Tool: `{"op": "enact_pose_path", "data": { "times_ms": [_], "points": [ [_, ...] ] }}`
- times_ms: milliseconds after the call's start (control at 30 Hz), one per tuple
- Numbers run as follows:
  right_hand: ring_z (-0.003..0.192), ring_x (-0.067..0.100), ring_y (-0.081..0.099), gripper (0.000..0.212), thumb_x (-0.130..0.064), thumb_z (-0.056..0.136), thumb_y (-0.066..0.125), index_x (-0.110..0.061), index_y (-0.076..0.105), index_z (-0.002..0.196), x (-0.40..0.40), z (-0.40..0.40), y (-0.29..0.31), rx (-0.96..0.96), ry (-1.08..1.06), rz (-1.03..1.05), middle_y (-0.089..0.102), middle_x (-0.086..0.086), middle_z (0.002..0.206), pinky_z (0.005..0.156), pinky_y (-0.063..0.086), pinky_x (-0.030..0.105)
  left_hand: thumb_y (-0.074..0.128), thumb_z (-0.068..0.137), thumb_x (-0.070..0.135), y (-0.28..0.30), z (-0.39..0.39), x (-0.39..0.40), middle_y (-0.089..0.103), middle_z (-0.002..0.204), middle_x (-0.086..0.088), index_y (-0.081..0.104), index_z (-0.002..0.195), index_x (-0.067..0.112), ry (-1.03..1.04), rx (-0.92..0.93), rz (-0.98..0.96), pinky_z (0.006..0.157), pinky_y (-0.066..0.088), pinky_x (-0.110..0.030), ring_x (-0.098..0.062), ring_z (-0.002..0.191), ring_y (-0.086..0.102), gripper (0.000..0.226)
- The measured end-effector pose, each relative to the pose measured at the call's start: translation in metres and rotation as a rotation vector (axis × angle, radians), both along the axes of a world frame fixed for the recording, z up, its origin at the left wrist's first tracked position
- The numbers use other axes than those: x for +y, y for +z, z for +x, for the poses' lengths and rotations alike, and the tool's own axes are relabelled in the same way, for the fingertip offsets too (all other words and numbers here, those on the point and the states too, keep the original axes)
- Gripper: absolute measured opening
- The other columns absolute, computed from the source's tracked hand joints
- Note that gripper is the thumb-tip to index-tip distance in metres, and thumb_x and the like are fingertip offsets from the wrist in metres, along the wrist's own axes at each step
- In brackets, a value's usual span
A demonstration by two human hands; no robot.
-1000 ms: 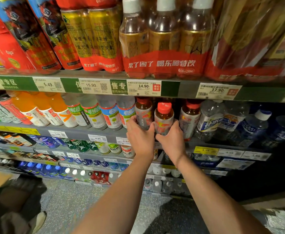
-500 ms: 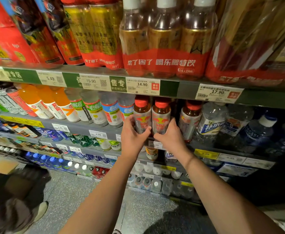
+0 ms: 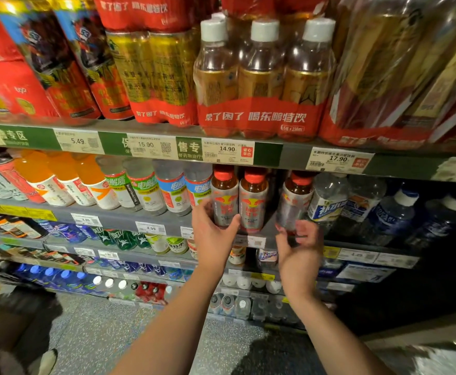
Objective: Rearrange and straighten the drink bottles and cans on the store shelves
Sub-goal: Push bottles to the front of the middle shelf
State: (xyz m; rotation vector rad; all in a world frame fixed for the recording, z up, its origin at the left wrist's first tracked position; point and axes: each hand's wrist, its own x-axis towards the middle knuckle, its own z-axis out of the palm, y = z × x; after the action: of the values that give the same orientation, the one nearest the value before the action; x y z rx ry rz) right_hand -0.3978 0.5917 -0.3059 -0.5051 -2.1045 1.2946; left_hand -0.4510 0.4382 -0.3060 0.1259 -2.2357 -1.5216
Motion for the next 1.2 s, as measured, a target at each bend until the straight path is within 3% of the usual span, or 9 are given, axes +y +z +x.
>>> {"op": "enact_pose_path", "data": {
  "times_ms": [133,367,467,600,667,833,933,1033,1200],
  "points": [
    [0.122,0.018,0.052,0.069,-0.024,0.087,0.073,-0.007,0.035,0.143,-0.006,-0.006,-0.007,-0.021,0.007,-0.042,0.05,0.012,0.135,0.101,0.039,0.017,0.086,0.076,0.033,-0.002,0.009,0.007,0.05,0.121,0.007,0.046,0.13,0.024,0.031,0.0,0.03,0.099,0.053,-0.038,-0.011,0.117,0.056,0.068],
    [0.136,0.03,0.04,0.069,-0.023,0.092,0.066,-0.005,0.034,0.15,-0.026,-0.032,0.008,-0.138,-0.127,-0.043,0.04,0.015,0.145,0.108,0.043,0.049,0.084,0.077,0.032,0.002,0.006,0.008,0.05,0.117,0.008,0.047,0.125,0.024,0.03,-0.01,0.026,0.097,0.052,-0.04,-0.013,0.112,0.057,0.061],
    [0.135,0.03,0.043,0.06,-0.021,0.09,0.067,-0.006,0.042,0.143,-0.029,-0.034,0.01,-0.163,-0.104,-0.016,0.04,0.012,0.147,0.105,0.045,0.049,0.083,0.079,0.031,0.003,0.002,0.004,0.052,0.114,0.007,0.05,0.122,0.024,0.033,-0.004,0.011,0.095,0.053,-0.042,-0.014,0.109,0.058,0.055],
    [0.135,0.026,0.047,0.074,-0.012,0.09,0.064,-0.014,0.023,0.152,-0.026,-0.036,0.008,-0.177,0.04,-0.159,0.043,0.012,0.151,0.107,0.041,0.032,0.082,0.08,0.03,0.005,-0.001,0.0,0.055,0.111,0.007,0.052,0.121,0.022,0.014,-0.024,0.002,0.091,0.053,-0.04,-0.011,0.103,0.058,0.051],
    [0.139,0.023,0.044,0.082,-0.009,0.089,0.064,-0.016,0.016,0.155,-0.016,-0.042,0.005,-0.174,0.123,-0.219,0.039,0.009,0.155,0.113,0.037,0.034,0.082,0.08,0.028,0.006,-0.002,-0.003,0.055,0.111,0.009,0.052,0.121,0.023,-0.015,-0.021,0.006,0.091,0.053,-0.037,-0.008,0.103,0.059,0.051],
    [0.126,0.007,0.049,0.08,0.003,0.086,0.066,-0.011,0.025,0.153,0.012,-0.058,0.016,-0.223,0.295,-0.283,0.048,-0.008,0.139,0.11,0.038,0.03,0.082,0.08,0.029,0.007,-0.005,-0.011,0.055,0.112,0.01,0.051,0.12,0.026,-0.079,-0.042,0.0,0.092,0.053,-0.036,-0.007,0.105,0.059,0.051],
    [0.12,0.018,0.059,0.069,-0.009,0.079,0.077,-0.013,0.043,0.138,0.015,-0.062,0.012,-0.237,0.315,-0.149,0.059,0.004,0.13,0.106,0.048,0.043,0.081,0.08,0.031,0.007,-0.01,-0.016,0.057,0.113,0.008,0.05,0.121,0.028,-0.11,-0.064,0.005,0.092,0.054,-0.039,-0.01,0.105,0.061,0.052],
    [0.117,0.028,0.053,0.062,-0.02,0.075,0.081,-0.008,0.049,0.126,0.011,-0.063,0.006,-0.299,0.238,-0.002,0.049,0.012,0.123,0.104,0.046,0.043,0.081,0.08,0.029,0.007,-0.013,-0.02,0.059,0.113,0.008,0.05,0.121,0.027,-0.11,-0.072,0.011,0.092,0.054,-0.039,-0.008,0.104,0.061,0.051],
    [0.096,0.01,0.067,0.049,-0.006,0.077,0.081,-0.015,0.049,0.112,0.014,-0.059,0.01,-0.207,0.325,-0.172,0.067,0.001,0.105,0.088,0.058,0.039,0.082,0.08,0.028,0.006,-0.014,-0.022,0.058,0.115,0.007,0.05,0.122,0.026,-0.124,-0.071,0.007,0.094,0.054,-0.035,-0.007,0.106,0.06,0.053]
  ]
}}
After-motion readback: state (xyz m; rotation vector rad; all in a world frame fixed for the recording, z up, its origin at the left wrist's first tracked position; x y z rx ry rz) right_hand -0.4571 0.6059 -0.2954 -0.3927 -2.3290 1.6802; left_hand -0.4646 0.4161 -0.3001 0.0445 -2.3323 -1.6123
